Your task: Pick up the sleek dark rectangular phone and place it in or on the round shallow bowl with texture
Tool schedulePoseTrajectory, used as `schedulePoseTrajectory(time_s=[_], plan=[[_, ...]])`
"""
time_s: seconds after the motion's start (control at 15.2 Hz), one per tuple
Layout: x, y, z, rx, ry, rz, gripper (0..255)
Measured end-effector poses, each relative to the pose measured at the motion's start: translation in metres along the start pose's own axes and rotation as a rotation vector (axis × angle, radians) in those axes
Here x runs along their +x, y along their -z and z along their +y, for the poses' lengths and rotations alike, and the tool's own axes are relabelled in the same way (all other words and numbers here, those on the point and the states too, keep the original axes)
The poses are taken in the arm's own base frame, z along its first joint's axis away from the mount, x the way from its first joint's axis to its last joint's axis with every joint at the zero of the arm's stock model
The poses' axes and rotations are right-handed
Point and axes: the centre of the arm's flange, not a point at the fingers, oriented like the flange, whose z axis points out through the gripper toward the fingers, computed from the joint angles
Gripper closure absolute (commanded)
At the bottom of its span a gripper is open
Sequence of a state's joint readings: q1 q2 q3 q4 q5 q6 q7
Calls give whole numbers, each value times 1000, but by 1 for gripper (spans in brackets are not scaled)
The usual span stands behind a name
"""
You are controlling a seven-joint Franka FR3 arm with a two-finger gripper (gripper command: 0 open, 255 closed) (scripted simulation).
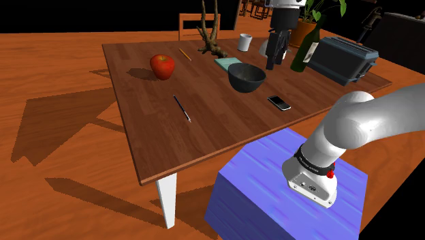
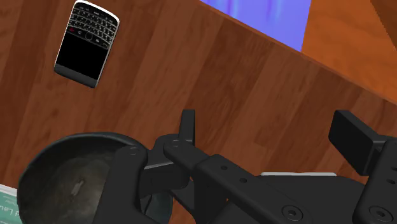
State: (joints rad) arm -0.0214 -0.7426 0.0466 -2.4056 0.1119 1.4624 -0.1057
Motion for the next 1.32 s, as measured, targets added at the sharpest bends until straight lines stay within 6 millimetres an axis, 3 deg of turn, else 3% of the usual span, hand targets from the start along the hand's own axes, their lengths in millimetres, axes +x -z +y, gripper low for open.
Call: schedulePoseTrajectory(time_s=[0.2,1.32], plan=[[0,-12,10,-1,-18,11,0],[-36,-154,180,-9,-260,167,0]])
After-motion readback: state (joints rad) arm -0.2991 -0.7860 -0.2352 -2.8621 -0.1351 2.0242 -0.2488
